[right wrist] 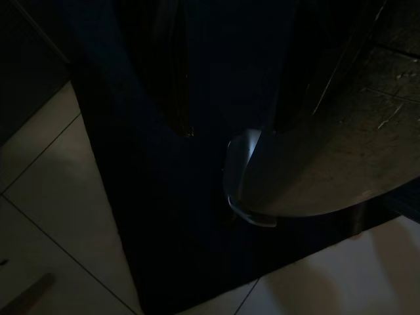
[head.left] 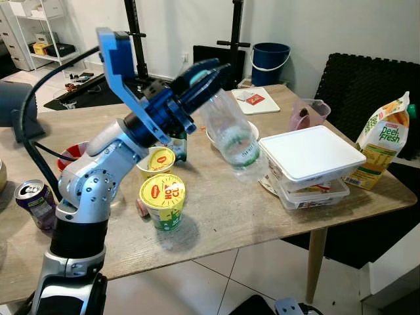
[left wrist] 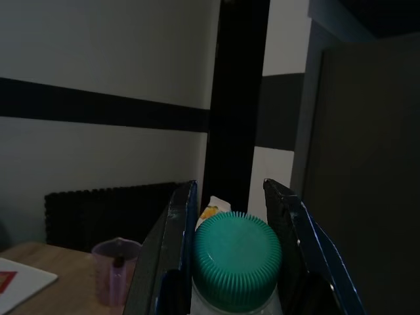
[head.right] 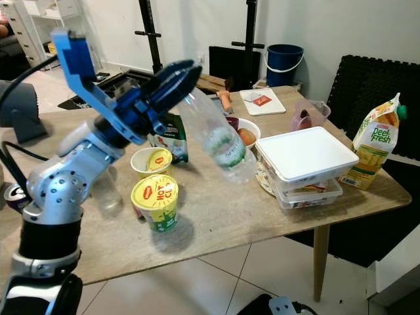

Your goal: Restocking fridge

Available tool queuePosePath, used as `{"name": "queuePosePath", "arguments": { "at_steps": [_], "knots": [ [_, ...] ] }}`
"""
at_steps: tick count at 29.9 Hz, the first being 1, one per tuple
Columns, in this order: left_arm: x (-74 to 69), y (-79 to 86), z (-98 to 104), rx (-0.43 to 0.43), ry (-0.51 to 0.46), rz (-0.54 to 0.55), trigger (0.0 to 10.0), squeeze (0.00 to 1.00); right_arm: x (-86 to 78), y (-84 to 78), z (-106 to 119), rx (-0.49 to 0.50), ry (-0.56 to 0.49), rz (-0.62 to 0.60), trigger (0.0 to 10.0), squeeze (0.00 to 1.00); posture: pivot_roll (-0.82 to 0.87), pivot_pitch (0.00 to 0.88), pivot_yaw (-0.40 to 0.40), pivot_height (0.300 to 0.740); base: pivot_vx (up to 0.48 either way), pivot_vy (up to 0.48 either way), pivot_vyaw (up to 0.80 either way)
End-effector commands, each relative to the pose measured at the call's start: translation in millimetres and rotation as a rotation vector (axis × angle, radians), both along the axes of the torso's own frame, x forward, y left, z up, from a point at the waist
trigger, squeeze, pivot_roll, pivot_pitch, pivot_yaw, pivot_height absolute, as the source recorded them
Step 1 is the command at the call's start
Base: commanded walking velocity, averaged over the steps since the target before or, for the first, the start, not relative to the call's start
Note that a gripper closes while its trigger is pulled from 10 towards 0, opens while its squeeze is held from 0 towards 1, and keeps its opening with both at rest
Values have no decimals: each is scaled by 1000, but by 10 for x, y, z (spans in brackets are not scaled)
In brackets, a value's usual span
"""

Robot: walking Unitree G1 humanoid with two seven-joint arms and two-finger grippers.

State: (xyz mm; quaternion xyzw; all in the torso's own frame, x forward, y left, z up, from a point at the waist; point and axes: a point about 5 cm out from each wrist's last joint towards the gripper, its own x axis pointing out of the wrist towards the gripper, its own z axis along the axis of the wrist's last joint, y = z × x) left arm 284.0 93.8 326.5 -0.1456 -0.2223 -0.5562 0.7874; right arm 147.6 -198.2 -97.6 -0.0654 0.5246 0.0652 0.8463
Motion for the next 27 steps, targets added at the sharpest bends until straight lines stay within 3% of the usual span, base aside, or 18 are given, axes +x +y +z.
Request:
{"name": "queuePosePath", "arguments": {
  "at_steps": [1,7,12,27],
  "knots": [
    [-36,-27,-13,7,-15,-3,10000,0,-38,15,-15,16,7,-13,10000,0,9,51,30,740,0,0,0],
    [48,45,29,-16,-12,77,10000,0,-22,31,-5,60,-9,-16,10000,0,9,52,28,740,0,0,0],
    [107,154,104,-39,-24,161,10000,0,-19,42,-3,80,-8,-8,10000,0,10,50,27,740,0,0,731],
    [104,310,258,-72,-73,240,10000,0,-29,78,-8,106,-10,-6,10000,0,14,52,31,740,0,0,731]
  ]
}}
